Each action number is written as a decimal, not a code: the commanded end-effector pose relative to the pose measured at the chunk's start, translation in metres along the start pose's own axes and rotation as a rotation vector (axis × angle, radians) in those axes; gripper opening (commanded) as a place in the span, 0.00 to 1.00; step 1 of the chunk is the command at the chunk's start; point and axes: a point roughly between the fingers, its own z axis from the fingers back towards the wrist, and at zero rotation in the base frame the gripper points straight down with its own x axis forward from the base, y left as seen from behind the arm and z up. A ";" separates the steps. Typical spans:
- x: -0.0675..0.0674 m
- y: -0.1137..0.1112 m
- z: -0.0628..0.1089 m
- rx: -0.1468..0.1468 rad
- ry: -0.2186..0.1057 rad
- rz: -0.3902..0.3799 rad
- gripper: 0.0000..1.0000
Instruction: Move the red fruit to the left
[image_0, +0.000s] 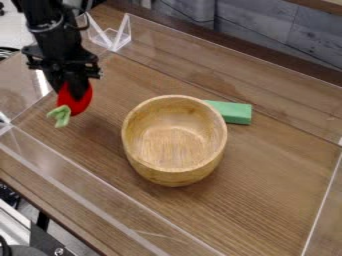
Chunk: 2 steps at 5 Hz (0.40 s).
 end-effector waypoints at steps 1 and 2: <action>0.009 0.010 0.005 0.024 -0.029 0.015 0.00; 0.012 0.014 0.004 0.028 -0.021 0.030 0.00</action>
